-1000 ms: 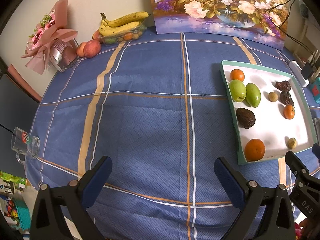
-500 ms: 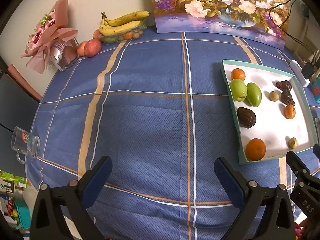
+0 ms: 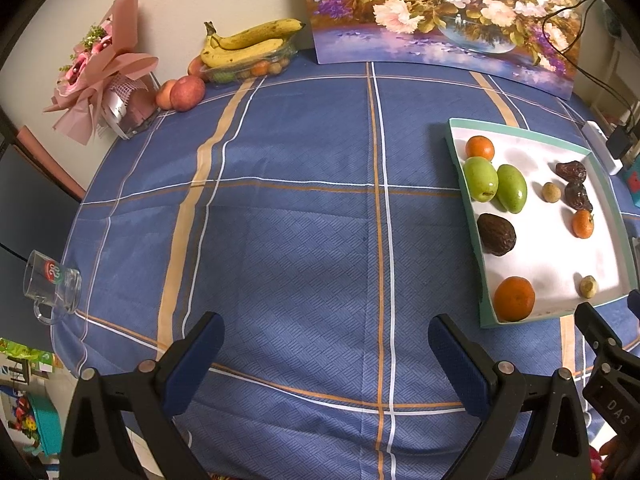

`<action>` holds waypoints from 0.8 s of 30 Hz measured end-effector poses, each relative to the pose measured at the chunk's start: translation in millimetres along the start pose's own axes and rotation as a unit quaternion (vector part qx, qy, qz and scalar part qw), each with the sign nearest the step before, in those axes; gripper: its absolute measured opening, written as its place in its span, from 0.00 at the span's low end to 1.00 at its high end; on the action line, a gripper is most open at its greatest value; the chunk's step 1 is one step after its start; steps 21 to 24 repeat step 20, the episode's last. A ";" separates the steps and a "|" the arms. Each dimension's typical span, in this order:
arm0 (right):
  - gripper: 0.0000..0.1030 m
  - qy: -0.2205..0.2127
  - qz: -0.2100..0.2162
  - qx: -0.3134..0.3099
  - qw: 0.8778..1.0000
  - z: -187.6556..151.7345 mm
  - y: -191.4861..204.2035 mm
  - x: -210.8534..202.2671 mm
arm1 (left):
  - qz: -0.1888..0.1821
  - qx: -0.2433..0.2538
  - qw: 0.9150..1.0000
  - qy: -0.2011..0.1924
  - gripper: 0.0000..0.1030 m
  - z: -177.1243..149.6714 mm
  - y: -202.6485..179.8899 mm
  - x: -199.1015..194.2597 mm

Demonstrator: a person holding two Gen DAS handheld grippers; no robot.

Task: Organize fruits

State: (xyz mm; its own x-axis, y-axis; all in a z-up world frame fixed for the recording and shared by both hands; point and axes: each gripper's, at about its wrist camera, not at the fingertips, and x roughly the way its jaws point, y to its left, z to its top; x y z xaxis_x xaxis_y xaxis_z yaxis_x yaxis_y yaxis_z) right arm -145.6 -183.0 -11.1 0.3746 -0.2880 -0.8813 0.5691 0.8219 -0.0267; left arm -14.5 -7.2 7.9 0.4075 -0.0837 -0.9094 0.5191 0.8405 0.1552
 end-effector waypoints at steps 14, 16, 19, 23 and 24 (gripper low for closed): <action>0.89 0.002 0.000 0.000 1.000 -0.6 -0.3 0.8 | 0.004 -0.006 1.000 0.004 1.00 0.1 1.7 0.5; 0.89 0.003 -0.001 0.000 1.000 -1.4 -0.1 1.3 | 0.006 -0.006 1.000 0.005 1.00 0.0 1.6 0.4; 0.89 0.003 -0.001 0.000 1.000 -1.6 -0.2 1.6 | 0.006 -0.006 1.000 0.004 1.00 -0.2 1.7 -0.1; 0.89 0.003 -0.001 0.000 1.000 -1.4 -0.2 1.6 | 0.005 -0.006 1.000 0.005 1.00 -0.3 1.8 0.0; 0.89 0.003 -0.001 0.000 1.000 -1.4 -0.2 1.6 | 0.005 -0.006 1.000 0.005 1.00 -0.3 1.8 0.0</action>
